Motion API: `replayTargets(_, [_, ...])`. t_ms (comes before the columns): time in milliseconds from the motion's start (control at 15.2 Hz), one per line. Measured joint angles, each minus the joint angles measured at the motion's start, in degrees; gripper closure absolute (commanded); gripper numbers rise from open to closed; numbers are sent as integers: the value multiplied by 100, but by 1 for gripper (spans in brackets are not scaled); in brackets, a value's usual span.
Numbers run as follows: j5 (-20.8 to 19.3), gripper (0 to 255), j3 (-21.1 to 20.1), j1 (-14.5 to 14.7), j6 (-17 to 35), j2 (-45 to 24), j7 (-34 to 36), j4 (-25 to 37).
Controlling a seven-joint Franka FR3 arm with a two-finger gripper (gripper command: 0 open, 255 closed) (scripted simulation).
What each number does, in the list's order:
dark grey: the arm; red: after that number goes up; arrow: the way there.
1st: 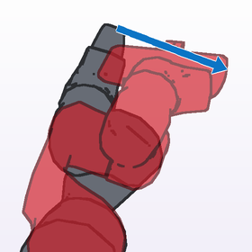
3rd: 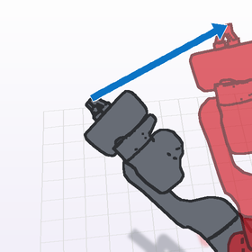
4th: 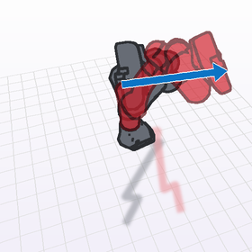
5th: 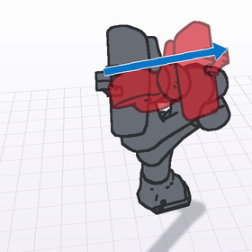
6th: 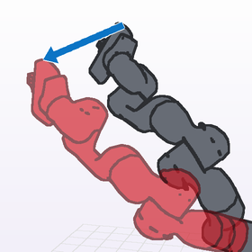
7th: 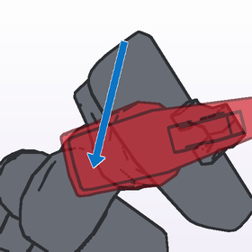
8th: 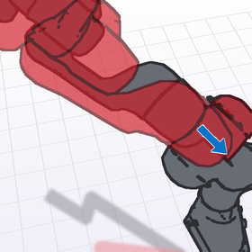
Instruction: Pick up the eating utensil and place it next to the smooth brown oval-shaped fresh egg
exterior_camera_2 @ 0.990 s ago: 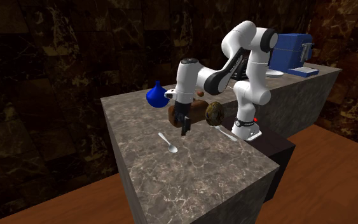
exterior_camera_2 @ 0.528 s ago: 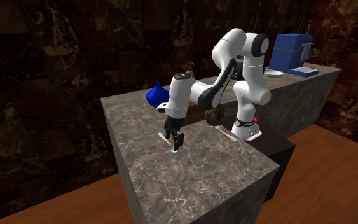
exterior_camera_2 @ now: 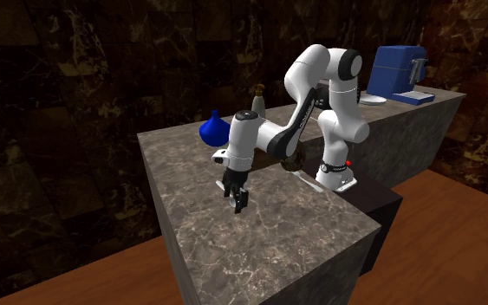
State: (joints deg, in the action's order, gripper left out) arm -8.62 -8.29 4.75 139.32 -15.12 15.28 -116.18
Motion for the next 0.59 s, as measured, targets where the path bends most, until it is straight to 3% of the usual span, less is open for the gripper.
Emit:
replayTargets(330, [-3, 0, 2, 0, 12, -12, 1, 2])
replayTargets(396, [-3, 255, 2, 0, 12, -12, 1, 2])
replayTargets(594, [-3, 255, 1, 0, 12, -12, 1, 2])
